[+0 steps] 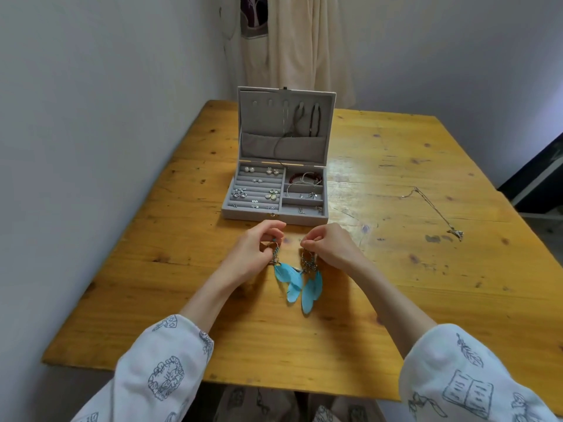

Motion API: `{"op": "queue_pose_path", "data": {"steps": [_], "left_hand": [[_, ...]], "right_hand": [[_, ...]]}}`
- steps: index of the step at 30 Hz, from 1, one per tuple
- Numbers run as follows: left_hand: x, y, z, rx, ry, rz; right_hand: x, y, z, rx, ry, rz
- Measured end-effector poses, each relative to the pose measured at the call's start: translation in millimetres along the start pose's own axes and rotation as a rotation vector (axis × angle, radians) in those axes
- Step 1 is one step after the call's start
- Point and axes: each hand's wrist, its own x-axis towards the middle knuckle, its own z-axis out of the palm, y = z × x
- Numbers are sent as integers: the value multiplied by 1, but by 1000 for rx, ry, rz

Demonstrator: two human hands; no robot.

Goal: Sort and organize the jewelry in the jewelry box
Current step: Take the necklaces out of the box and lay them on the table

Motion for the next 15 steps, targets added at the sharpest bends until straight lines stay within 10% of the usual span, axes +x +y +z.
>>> {"op": "queue_pose_path", "data": {"steps": [15], "left_hand": [[5,-5,-7,310,3,110]], "right_hand": [[-3,5,10,-104,204,-162]]}}
